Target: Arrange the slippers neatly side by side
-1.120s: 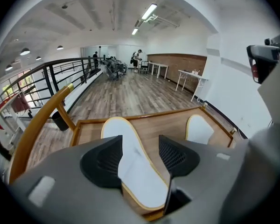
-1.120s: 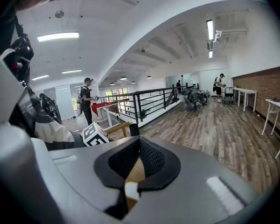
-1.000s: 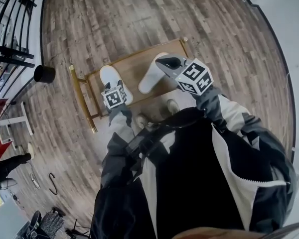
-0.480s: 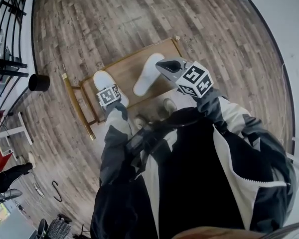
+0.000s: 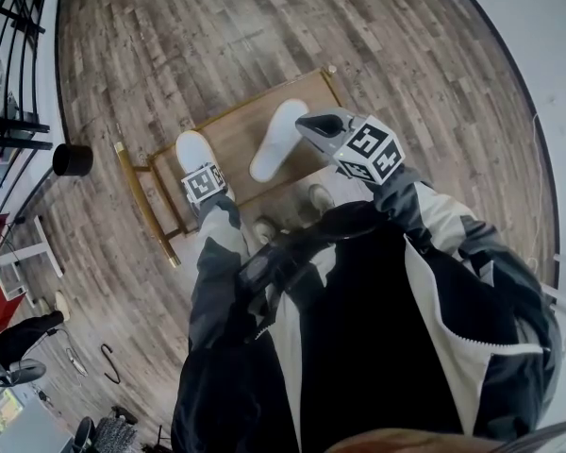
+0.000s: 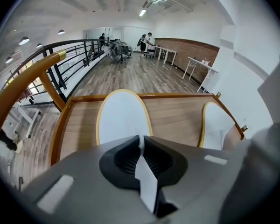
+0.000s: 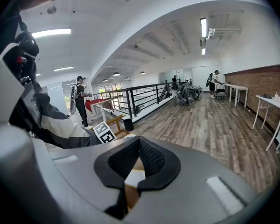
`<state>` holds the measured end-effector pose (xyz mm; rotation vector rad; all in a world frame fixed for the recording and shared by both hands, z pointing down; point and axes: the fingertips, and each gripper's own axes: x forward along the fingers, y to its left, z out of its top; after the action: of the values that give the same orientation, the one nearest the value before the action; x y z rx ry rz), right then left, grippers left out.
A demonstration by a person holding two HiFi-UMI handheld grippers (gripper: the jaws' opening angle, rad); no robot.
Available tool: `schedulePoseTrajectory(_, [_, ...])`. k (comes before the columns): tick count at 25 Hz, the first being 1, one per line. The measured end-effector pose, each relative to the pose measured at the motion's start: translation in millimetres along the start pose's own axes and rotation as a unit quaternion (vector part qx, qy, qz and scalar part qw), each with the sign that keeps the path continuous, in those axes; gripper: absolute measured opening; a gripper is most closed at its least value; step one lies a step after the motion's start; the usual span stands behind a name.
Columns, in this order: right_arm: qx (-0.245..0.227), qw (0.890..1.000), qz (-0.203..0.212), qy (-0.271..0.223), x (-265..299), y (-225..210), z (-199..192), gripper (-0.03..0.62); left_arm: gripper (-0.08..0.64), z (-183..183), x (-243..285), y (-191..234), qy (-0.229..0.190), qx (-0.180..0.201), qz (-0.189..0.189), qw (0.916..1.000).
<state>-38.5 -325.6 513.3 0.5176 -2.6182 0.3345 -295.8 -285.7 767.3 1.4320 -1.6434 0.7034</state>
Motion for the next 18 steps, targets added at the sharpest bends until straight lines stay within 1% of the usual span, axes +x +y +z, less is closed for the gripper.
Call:
schedulePoseTrajectory(2, [-0.003, 1.000, 0.005, 0.000, 2, 3, 0, 0.005, 0.029, 3, -5, -1, -0.014, -0.003, -0.002, 0.9999])
schedulePoseTrajectory(4, [-0.006, 1.000, 0.011, -0.002, 4, 6, 1, 0.005, 0.029, 9, -13, -5, -0.037, -0.017, -0.007, 0.9992])
schedulePoseTrajectory(7, [-0.012, 1.000, 0.023, -0.007, 8, 9, 7, 0.005, 0.028, 29, -34, -12, -0.087, -0.036, -0.021, 0.9953])
schedulePoseTrajectory(9, [-0.013, 0.999, 0.028, -0.010, 13, 12, 10, 0.005, 0.028, 45, -54, -18, -0.121, -0.033, -0.027, 0.9917])
schedulePoseTrajectory(12, [-0.015, 0.999, 0.040, -0.016, 23, 18, 15, 0.005, 0.028, 67, -90, -27, -0.175, -0.026, -0.035, 0.9836])
schedulePoseTrajectory(15, [-0.021, 0.998, 0.059, -0.021, 34, 24, 21, 0.005, 0.028, 85, -128, -35, -0.226, -0.031, -0.048, 0.9725])
schedulePoseTrajectory(18, [-0.026, 0.997, 0.074, -0.026, 41, 28, 29, 0.005, 0.028, 97, -165, -45, -0.266, -0.024, -0.056, 0.9621])
